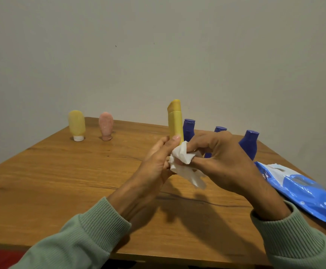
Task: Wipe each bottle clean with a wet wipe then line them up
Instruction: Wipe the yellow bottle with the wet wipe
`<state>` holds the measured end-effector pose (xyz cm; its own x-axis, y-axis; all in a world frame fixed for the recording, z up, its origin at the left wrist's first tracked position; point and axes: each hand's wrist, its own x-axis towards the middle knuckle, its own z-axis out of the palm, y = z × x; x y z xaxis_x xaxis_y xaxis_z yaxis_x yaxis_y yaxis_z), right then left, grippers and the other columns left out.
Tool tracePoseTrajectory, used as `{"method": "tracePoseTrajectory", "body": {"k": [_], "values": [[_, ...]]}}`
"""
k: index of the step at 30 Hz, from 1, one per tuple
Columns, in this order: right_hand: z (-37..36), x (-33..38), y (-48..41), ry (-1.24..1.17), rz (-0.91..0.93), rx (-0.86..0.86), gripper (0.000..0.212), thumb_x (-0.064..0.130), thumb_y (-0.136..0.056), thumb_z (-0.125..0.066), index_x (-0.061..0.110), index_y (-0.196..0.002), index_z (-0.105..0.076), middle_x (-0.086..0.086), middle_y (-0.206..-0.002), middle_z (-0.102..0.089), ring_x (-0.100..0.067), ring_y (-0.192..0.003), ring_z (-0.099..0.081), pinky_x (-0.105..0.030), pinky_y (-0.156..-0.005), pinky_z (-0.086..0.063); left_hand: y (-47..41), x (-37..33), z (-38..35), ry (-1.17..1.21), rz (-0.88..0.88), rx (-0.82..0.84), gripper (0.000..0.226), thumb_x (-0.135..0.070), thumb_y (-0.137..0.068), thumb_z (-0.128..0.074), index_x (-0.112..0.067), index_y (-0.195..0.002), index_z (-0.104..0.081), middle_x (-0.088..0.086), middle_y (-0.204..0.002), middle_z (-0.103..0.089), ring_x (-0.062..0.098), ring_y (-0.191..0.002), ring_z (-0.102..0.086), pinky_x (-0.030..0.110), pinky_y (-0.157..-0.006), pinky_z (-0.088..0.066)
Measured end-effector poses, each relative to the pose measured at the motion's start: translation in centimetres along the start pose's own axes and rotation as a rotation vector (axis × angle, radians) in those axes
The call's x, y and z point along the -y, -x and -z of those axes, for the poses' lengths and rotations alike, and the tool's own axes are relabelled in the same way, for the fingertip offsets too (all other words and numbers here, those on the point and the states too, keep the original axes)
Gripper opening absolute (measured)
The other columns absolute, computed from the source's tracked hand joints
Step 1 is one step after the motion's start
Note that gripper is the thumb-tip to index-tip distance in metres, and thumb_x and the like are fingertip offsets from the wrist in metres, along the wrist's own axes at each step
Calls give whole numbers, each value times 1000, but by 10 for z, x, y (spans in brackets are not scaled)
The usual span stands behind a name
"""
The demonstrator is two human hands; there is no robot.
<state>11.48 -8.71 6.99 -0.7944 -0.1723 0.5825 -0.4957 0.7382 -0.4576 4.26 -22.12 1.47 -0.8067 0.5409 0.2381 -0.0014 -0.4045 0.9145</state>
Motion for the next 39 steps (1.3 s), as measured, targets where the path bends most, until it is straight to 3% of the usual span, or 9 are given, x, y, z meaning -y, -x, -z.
{"method": "tracePoseTrajectory", "body": {"k": [7, 12, 15, 17, 20, 24, 28, 34, 39], "values": [[-1, -2, 0, 77, -39, 6, 19, 18, -77, -74, 22, -96, -73, 28, -83, -53, -2, -83, -60, -11, -70, -52, 1, -3, 5, 2, 10, -71, 52, -38, -75, -76, -17, -115, -51, 6, -89, -71, 20, -65, -65, 31, -49, -50], [-1, -3, 1, 74, -39, -10, 18, 20, -77, -74, 23, -95, -73, 22, -85, -59, -7, -85, -61, -21, -71, -55, 4, -6, 2, -6, 19, -76, 63, -38, -77, -75, -15, -126, -44, 4, -89, -70, 19, -63, -65, 28, -43, -46], [-2, -2, 1, 71, -31, 8, 18, 18, -77, -73, 21, -95, -73, 24, -84, -57, -5, -83, -60, -16, -70, -53, 5, -9, -2, 18, 42, -59, 62, -47, -79, -69, -15, -126, -44, 8, -100, -69, 22, -73, -68, 34, -50, -53], [-3, -2, 1, 90, -29, 5, 17, 15, -77, -73, 20, -94, -73, 26, -82, -55, -3, -82, -60, -14, -69, -52, 5, -12, -2, 101, 77, -30, 66, -55, -81, -61, -14, -130, -47, 15, -118, -66, 28, -91, -69, 42, -66, -56], [-3, -4, 1, 111, -31, -12, 15, 14, -78, -73, 19, -92, -74, 27, -81, -54, -3, -82, -59, -13, -70, -51, 7, -15, 0, 211, 58, 55, 63, -62, -92, -37, -16, -133, -52, 18, -126, -63, 31, -107, -64, 48, -85, -53], [-3, -7, 0, 121, -51, -14, 15, 14, -79, -72, 20, -92, -73, 25, -82, -54, -5, -83, -59, -12, -66, -50, 7, -15, 4, 250, 88, 117, 78, -74, -90, -18, -19, -141, -42, 18, -131, -60, 34, -113, -62, 47, -84, -53], [-3, -8, -1, 138, -53, -34, 14, 14, -79, -72, 19, -92, -73, 22, -84, -56, -4, -82, -59, -13, -66, -49, 6, -15, 5, 279, 102, 185, 90, -81, -84, -14, -19, -144, -39, 20, -138, -54, 40, -124, -54, 52, -96, -46], [-4, -3, -1, 143, -55, -22, 16, 15, -78, -72, 18, -93, -73, 27, -81, -52, 0, -80, -58, -6, -66, -48, 4, -14, 6, 326, 118, 206, 93, -82, -83, -15, -16, -142, -44, 19, -136, -56, 34, -115, -60, 46, -89, -52], [-9, 5, 0, 119, -17, 129, 18, 14, -78, -73, 20, -94, -73, 28, -79, -51, 10, -86, -53, -2, -71, -42, 4, -13, 4, 336, 129, 175, 96, -82, -84, -17, -10, -141, -46, 18, -126, -61, 31, -100, -66, 40, -79, -55]]}}
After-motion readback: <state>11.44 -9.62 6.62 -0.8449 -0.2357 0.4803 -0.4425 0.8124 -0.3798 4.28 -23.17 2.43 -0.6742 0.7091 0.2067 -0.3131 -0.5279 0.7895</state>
